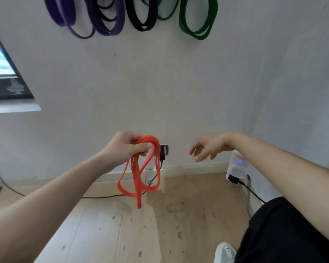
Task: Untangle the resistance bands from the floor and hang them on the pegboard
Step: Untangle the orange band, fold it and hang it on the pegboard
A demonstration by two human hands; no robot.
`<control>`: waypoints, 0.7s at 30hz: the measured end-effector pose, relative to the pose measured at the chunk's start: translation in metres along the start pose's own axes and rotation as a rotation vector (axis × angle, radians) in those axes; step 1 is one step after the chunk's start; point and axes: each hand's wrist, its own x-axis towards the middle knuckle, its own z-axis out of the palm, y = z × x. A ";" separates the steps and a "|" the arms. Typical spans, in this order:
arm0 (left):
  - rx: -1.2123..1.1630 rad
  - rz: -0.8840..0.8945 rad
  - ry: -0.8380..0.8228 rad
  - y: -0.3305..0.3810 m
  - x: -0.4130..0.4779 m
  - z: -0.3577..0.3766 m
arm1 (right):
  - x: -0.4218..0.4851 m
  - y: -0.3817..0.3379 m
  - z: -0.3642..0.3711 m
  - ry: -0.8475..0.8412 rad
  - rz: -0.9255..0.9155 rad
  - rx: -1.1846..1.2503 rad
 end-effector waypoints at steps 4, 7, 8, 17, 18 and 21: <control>0.108 0.011 -0.074 0.005 -0.007 -0.007 | -0.001 -0.059 0.021 0.168 -0.338 0.241; 0.121 0.023 -0.091 0.009 -0.011 -0.012 | -0.001 -0.090 0.041 0.207 -0.466 0.249; 0.108 0.026 -0.098 0.009 -0.013 -0.014 | 0.000 -0.096 0.047 0.207 -0.495 0.254; 0.105 0.062 -0.074 0.018 -0.022 -0.018 | -0.031 -0.111 0.028 0.340 -0.582 0.205; 0.094 0.061 -0.066 0.019 -0.022 -0.016 | -0.037 -0.112 0.023 0.375 -0.600 0.204; 0.040 0.087 -0.057 0.022 -0.023 -0.014 | -0.048 -0.107 0.010 0.476 -0.638 0.320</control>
